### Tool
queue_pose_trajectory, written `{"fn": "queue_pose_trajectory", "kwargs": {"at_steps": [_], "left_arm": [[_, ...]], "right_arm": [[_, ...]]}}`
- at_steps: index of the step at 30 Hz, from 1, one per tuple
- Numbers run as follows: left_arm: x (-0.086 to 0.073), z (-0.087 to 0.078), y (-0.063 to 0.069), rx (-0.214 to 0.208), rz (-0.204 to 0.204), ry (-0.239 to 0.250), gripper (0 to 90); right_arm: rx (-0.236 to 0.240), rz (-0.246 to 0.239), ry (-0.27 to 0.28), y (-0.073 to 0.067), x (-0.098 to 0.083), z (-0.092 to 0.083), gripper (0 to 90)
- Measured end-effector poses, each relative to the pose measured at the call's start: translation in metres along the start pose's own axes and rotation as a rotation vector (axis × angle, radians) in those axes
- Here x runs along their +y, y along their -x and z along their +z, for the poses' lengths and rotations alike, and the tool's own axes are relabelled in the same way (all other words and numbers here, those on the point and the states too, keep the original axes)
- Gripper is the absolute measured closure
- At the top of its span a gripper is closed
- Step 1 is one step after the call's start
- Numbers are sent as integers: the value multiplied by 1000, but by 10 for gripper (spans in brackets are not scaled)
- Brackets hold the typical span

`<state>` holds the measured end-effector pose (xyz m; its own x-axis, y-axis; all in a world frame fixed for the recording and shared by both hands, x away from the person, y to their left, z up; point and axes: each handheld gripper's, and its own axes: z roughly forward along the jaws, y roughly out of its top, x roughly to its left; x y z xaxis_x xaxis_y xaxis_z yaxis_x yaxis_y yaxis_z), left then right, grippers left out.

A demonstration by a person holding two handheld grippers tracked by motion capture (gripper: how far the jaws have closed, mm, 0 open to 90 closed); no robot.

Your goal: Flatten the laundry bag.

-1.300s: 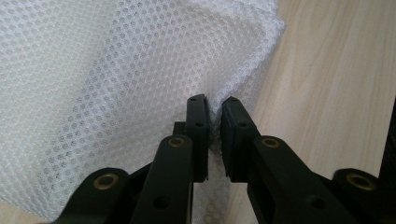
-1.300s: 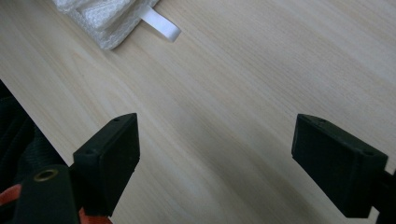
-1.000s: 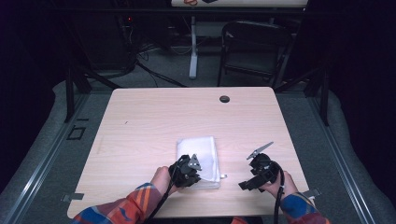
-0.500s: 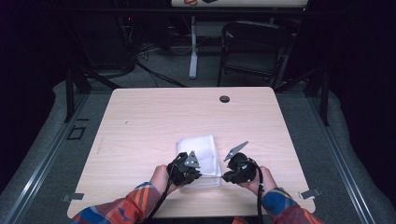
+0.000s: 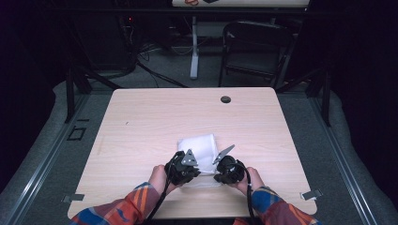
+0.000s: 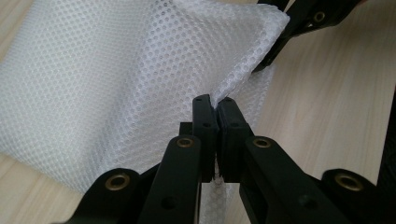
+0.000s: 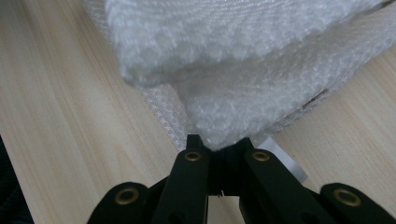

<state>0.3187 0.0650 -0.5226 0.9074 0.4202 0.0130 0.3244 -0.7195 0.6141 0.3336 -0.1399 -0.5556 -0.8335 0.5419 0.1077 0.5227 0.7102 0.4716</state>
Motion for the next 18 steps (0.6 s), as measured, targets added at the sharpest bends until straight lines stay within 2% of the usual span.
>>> {"fn": "queue_pose_trajectory", "kwargs": {"at_steps": [2, 5, 9, 15, 18], "left_arm": [[0, -1, -1, 18, 0, -9, 878], [-1, -4, -2, 26, -7, 6, 878], [-3, -9, -5, 42, -18, 19, 879], [-6, -15, -8, 62, -43, 48, 880], [-8, -18, -8, 71, -40, 54, 879]], "right_arm": [[-3, -7, -7, 1, 0, -1, 900], [3, 0, 4, 0, -1, 0, 900], [-1, -21, -20, 1, 0, -1, 900], [-10, -15, -13, -1, 0, 0, 900], [-11, -16, -18, -1, 0, 0, 900]]}}
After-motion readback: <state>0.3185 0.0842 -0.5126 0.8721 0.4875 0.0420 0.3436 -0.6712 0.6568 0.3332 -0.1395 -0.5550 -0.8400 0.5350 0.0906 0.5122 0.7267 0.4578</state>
